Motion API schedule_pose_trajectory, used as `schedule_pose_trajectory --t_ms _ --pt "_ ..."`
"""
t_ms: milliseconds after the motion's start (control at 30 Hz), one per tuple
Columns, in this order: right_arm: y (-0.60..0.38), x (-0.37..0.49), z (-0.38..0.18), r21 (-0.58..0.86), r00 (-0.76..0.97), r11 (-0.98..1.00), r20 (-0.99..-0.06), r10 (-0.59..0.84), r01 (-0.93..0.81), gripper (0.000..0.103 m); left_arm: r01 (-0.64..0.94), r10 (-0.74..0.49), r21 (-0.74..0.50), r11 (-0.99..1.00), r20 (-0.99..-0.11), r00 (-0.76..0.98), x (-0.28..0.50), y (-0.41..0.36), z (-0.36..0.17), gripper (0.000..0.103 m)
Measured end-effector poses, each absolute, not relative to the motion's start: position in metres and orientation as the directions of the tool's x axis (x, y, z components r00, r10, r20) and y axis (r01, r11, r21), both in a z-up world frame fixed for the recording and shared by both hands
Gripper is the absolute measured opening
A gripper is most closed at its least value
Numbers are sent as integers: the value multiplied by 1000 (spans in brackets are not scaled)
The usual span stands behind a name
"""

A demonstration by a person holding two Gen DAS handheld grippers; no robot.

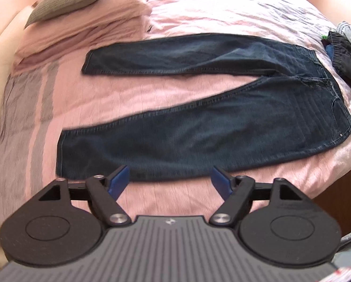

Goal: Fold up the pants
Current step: 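Release the jeans and raise both grippers above the spread jeans, then grasp the jeans leg hem with the left gripper and the waist with the right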

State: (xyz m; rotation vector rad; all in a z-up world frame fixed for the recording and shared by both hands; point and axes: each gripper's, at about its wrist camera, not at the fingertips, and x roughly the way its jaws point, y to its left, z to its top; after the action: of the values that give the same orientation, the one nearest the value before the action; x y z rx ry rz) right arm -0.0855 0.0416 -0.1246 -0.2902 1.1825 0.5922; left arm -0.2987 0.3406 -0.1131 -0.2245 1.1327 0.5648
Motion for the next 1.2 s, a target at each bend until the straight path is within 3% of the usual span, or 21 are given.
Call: schedule_pose_trajectory --t_ms 233,467,767,900,1200 --pt "50 -62 -142 52 283 886 -938 202 -460 76 -455 293 120 883 -896 334 -266 385 -126 77" --pt "40 -24 -155 108 301 904 -921 248 -414 76 -417 267 99 903 -892 366 -235 424 -153 80" --pt "87 93 -195 94 366 791 -849 381 -605 73 -267 234 112 957 -842 485 -128 469 -214 79" --pt "133 161 -227 65 356 700 -826 438 -711 68 -188 212 128 974 -811 545 -57 495 -245 67" --pt "235 290 -297 -48 313 483 -816 485 -874 63 12 208 275 961 -756 620 78 549 -313 58"
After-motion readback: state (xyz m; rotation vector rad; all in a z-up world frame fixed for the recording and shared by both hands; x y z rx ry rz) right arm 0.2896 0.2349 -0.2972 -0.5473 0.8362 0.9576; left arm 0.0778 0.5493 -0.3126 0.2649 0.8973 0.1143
